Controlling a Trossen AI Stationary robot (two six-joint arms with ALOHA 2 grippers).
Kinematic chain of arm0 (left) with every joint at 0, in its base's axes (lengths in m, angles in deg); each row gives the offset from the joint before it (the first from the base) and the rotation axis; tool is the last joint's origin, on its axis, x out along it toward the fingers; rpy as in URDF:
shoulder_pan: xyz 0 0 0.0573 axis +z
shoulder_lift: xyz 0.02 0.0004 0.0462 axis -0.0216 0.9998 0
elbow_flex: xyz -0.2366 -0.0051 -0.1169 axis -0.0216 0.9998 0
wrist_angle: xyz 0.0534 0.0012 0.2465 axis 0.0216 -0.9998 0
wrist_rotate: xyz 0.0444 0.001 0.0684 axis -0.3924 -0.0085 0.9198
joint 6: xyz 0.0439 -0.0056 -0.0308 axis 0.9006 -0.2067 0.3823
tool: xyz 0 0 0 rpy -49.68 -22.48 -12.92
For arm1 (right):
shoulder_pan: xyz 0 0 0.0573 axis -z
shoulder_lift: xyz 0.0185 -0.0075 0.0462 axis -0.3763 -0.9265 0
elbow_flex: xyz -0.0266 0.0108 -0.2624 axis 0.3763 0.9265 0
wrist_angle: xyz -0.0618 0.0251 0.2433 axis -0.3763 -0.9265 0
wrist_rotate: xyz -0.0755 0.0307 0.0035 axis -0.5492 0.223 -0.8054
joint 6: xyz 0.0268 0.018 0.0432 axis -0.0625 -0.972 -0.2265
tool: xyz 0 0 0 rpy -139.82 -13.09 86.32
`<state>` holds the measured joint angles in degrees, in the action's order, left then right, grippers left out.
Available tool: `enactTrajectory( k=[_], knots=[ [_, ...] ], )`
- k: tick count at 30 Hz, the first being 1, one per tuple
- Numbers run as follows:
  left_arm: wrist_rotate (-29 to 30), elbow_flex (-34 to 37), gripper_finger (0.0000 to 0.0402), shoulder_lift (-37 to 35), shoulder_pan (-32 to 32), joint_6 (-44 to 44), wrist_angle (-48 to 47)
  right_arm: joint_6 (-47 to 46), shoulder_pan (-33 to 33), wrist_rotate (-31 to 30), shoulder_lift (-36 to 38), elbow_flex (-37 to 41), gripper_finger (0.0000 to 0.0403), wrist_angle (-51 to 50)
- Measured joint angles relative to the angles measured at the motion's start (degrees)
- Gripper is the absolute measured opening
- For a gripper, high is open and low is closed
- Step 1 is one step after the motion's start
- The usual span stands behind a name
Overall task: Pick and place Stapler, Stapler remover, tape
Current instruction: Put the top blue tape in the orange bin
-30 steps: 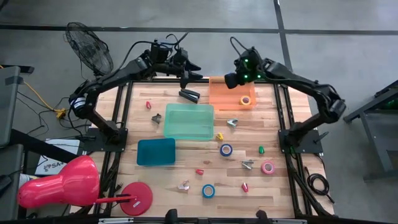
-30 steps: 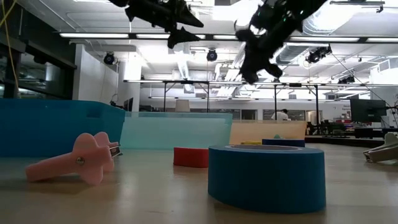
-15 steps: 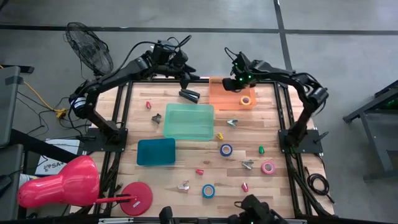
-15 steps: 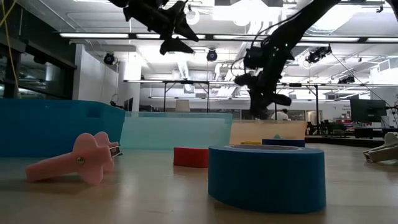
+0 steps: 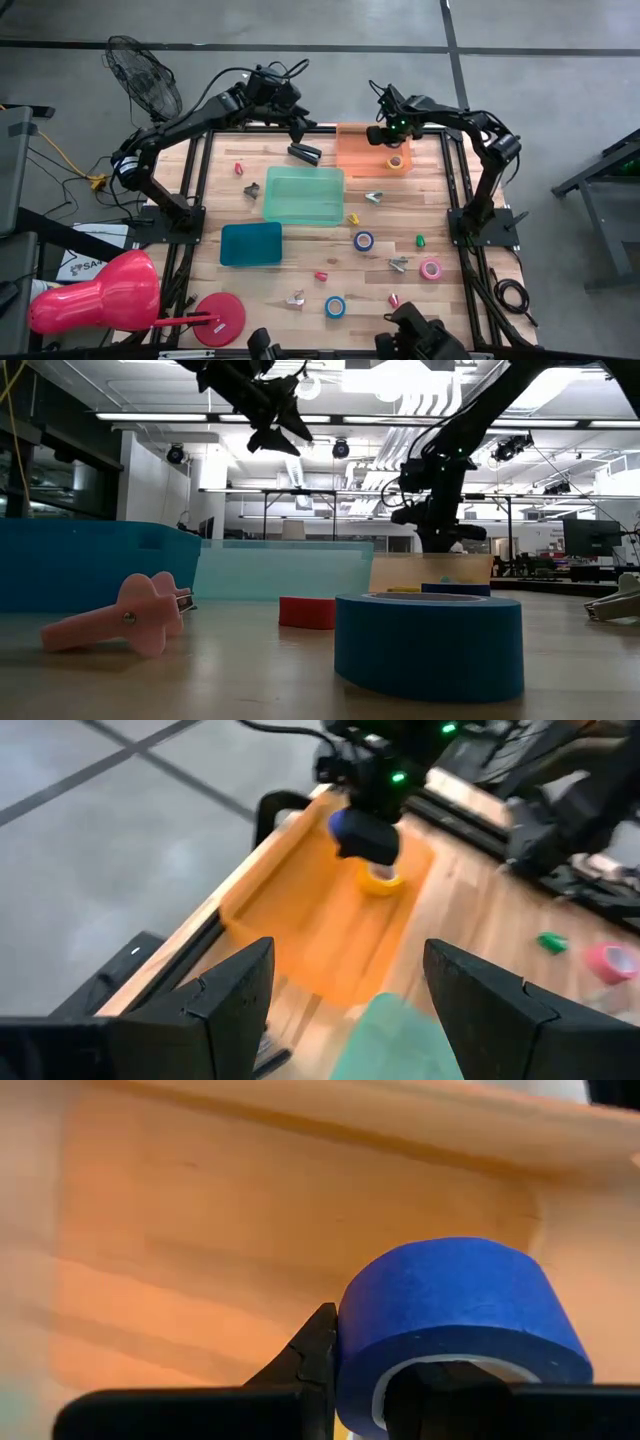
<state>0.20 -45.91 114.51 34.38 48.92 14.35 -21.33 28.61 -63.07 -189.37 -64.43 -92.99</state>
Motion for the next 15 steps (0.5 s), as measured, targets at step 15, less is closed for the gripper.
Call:
enactTrajectory(
  k=[15],
  knots=[
    [7.68, 0.52, 0.0252, 1.41, 0.0, 0.07, -4.8, 0.7, 0.42, -2.68, -2.03, 0.0, 0.0064, -0.74]
  ],
)
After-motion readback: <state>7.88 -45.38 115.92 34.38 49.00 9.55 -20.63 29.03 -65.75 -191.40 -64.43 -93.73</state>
